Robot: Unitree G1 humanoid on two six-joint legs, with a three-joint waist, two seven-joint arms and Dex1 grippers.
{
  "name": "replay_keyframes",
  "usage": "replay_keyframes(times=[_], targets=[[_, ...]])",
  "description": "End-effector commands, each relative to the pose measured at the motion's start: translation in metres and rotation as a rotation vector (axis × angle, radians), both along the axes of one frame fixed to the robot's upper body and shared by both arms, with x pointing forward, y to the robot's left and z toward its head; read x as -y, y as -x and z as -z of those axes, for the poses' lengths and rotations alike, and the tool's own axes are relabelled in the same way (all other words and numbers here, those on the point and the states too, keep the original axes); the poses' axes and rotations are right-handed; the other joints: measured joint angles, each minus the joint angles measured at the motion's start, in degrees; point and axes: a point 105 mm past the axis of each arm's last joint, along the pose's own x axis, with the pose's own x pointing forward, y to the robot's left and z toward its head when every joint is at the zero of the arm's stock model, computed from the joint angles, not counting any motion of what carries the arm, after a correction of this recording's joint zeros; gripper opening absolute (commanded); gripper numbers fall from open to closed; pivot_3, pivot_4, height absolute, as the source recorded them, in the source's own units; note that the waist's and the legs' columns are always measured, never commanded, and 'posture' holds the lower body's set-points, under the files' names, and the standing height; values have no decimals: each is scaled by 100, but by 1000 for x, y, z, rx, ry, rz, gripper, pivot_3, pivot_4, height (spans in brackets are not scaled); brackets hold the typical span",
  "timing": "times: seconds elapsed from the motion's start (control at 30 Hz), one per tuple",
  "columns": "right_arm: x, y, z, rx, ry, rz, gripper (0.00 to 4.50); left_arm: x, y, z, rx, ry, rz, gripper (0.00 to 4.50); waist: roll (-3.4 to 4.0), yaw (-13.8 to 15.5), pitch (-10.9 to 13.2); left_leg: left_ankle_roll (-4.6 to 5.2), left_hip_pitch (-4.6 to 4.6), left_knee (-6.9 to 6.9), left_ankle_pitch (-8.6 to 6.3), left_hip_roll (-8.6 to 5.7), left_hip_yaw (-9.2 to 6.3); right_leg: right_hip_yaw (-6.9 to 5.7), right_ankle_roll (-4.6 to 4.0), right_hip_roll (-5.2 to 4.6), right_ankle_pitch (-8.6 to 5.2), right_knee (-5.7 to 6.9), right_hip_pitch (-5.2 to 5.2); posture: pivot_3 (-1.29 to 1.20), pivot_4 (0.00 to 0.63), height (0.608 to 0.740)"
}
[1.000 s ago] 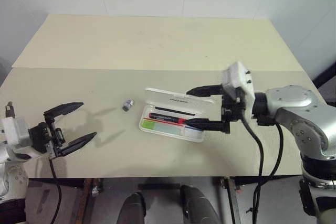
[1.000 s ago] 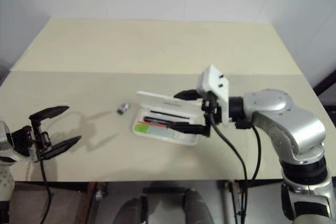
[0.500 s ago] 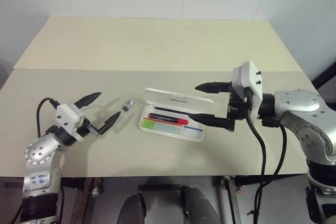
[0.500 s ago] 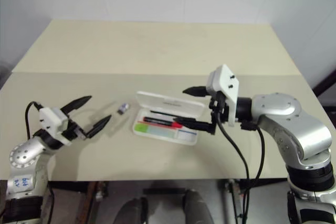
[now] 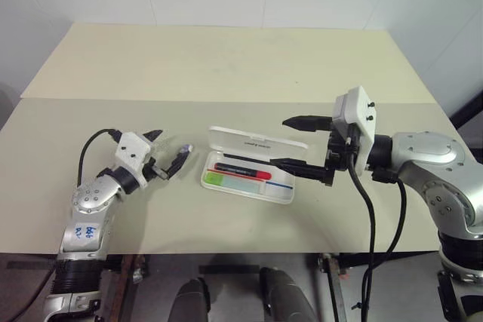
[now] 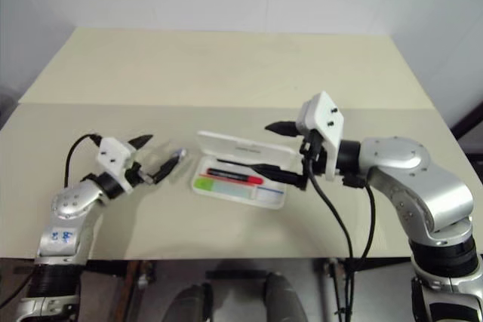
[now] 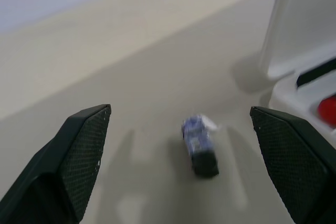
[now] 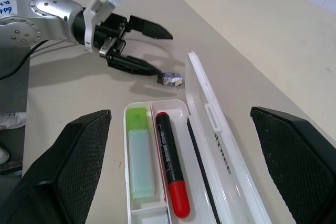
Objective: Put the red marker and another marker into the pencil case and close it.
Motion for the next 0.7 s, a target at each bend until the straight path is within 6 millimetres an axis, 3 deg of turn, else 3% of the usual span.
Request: replay_keyframes(times=[0.03, 0.17, 0.33, 0.47, 0.57, 0.6, 0.7], targets=[[-5, 8, -7, 50, -1, -22, 4487, 1, -6, -1, -31, -52, -29, 4500, 0, 4, 0, 0, 0, 0, 0, 0, 0, 0, 0, 0, 0, 0, 0, 0, 150, 740], [-6, 8, -7, 51, 0, -17, 4487, 7, -6, 3, -88, -65, -5, 4500, 0, -1, 0, 0, 0, -1, 0, 0, 0, 0, 0, 0, 0, 0, 0, 0, 150, 740], [-7, 9, -7, 55, -1, -19, 4487, 2, -16, 11, -171, -151, -101, 4500, 0, 64, 0, 0, 1, 1, 0, 0, -1, 0, 0, 0, 0, 1, 0, 0, 150, 740], [-7, 8, -6, 56, 1, -18, 4487, 3, -21, 21, -234, -327, -104, 4500, 0, 98, 0, 0, 21, 1, 1, -1, -1, 1, -2, 2, -1, 2, 17, 0, 150, 740], [-6, 9, -6, 57, 4, -16, 4500, 6, -25, 26, -294, -317, -97, 3861, 4, 96, -2, 0, 52, 0, 1, -1, -3, 0, -29, 2, -14, -17, 54, 0, 150, 740], [-6, 9, -5, 57, 5, -15, 4500, 7, -27, 26, -309, -277, -113, 3559, 4, 92, -2, 1, 56, -1, 2, -1, -3, 0, -92, 1, -40, -32, 64, 0, 150, 740], [-5, 9, -5, 62, 8, -10, 4500, 7, -31, 23, -338, -163, -151, 2595, 3, 98, -2, 6, 56, 13, 5, -2, -3, 0, -90, -3, -32, -36, 77, 0, 150, 740]])
